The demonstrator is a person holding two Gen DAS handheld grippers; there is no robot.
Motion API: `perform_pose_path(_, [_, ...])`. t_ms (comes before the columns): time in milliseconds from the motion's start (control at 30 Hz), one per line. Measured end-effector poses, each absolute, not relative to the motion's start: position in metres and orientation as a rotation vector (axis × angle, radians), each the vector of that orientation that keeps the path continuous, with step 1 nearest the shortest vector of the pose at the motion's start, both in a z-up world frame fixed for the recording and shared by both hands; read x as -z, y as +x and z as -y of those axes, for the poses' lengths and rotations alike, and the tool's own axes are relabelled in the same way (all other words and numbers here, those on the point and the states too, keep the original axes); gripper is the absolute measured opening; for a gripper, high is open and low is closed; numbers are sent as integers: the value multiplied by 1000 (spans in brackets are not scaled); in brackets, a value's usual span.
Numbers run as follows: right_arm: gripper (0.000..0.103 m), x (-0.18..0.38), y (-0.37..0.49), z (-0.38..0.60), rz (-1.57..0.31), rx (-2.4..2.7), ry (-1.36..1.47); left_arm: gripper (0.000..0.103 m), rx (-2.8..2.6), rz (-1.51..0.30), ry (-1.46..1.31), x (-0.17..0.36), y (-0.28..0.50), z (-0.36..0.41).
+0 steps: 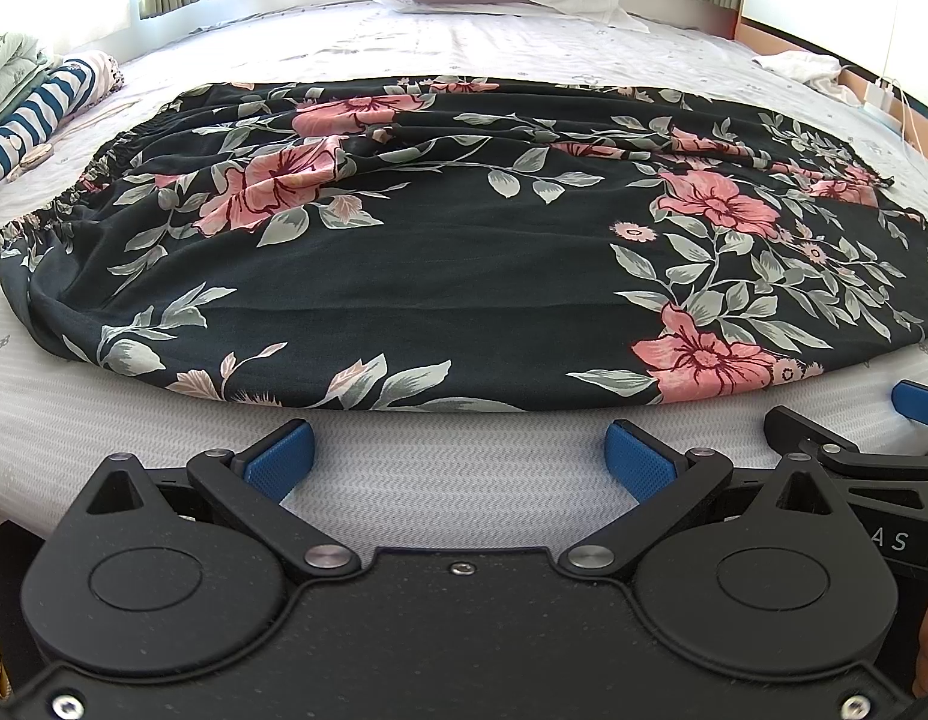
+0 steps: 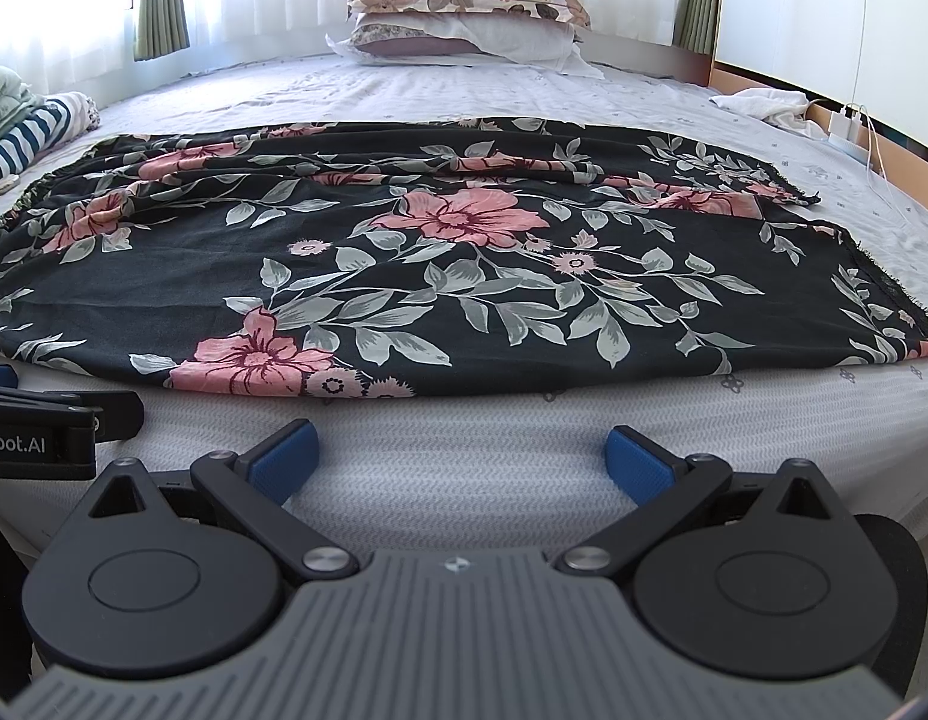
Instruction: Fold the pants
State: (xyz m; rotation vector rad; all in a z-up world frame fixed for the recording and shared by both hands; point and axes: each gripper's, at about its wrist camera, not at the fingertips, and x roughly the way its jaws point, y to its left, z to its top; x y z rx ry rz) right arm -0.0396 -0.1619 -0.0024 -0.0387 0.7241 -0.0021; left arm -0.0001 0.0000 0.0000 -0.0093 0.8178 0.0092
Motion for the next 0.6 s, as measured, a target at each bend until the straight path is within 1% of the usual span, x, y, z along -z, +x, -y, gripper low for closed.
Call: perform_pose_path(600, [103,2,-40,162,-716,-8,-49,103,-14,-821,2,-2,1,0])
